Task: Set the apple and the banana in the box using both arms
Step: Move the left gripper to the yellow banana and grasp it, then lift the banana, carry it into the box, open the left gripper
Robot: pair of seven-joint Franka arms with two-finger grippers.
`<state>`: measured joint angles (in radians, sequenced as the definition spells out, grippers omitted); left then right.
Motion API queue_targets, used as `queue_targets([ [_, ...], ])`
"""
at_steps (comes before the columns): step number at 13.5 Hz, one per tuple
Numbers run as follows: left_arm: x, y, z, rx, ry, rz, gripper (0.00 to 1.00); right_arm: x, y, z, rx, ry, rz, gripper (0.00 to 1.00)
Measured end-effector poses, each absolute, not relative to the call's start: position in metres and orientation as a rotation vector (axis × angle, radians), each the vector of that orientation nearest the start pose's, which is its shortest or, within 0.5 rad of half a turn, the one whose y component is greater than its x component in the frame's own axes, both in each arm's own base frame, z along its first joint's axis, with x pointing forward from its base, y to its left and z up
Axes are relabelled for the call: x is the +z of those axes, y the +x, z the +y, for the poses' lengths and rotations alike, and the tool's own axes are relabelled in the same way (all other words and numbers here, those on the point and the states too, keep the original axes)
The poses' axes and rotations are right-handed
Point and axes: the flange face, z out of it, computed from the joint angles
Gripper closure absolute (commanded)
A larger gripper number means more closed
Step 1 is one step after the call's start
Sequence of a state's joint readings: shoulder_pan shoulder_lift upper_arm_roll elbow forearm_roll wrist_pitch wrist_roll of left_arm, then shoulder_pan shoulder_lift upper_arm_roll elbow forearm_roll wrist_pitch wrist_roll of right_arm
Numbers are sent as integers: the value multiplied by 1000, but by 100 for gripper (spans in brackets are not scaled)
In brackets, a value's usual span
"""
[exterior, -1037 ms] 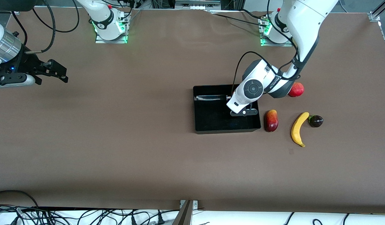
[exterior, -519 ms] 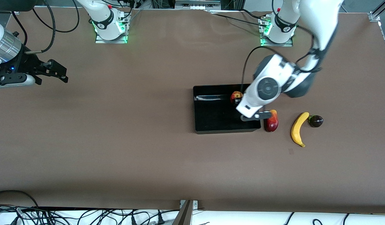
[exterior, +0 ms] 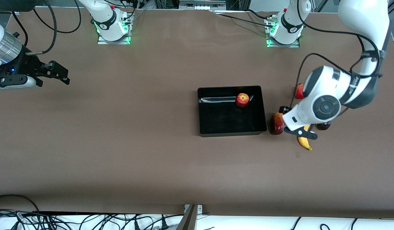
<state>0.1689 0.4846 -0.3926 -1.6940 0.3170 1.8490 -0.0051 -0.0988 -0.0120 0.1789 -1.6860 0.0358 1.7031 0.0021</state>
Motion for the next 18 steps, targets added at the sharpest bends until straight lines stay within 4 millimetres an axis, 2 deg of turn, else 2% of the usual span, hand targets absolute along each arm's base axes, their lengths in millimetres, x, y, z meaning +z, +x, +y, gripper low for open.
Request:
queue_targets([
  [2,279,633,-60,341,-2930,651,0,588,558,49,-43,-3105,-114,0],
  [4,246,626,-36,292,-2948,725,0,588,558,49,-43,-3105,-115,0],
  [6,224,616,-23,260,-2923,767,0,588,558,49,-43,-3105,-115,0],
  [9,205,605,-9,207,-2908,796,1,588,558,49,-43,-3105,-114,0],
  [12,182,599,14,176,-2954,764,65,588,558,49,-43,-3105,-114,0],
  [13,178,598,18,176,-2961,763,90,588,558,49,-43,-3105,-115,0],
  [14,176,598,19,177,-2963,763,100,588,558,49,-43,-3105,-114,0],
  [18,179,599,13,170,-2962,777,100,588,558,49,-43,-3105,-115,0],
])
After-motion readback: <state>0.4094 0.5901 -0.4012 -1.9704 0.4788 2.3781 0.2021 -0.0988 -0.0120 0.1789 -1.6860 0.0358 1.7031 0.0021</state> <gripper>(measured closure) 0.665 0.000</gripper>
